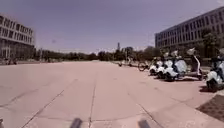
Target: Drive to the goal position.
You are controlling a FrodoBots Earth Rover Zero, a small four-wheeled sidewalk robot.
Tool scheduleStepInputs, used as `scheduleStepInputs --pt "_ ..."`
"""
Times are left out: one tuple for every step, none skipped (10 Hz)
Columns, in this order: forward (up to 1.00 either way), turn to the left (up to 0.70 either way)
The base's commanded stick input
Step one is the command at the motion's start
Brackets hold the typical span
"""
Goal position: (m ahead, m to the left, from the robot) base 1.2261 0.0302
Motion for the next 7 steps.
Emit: scheduleStepInputs --pt "1.00 0.00" --pt "1.00 0.00" --pt "1.00 0.00" --pt "1.00 0.00" --pt "1.00 0.00" --pt "1.00 0.00" --pt "1.00 0.00"
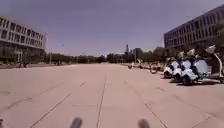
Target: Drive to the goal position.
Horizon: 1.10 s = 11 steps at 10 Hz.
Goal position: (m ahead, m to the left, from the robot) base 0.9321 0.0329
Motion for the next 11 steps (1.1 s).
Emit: scheduleStepInputs --pt "1.00 0.00" --pt "1.00 0.00" --pt "1.00 0.00" --pt "1.00 0.00" --pt "1.00 0.00" --pt "1.00 0.00" --pt "1.00 0.00" --pt "1.00 0.00" --pt "1.00 0.00" --pt "1.00 0.00" --pt "1.00 0.00"
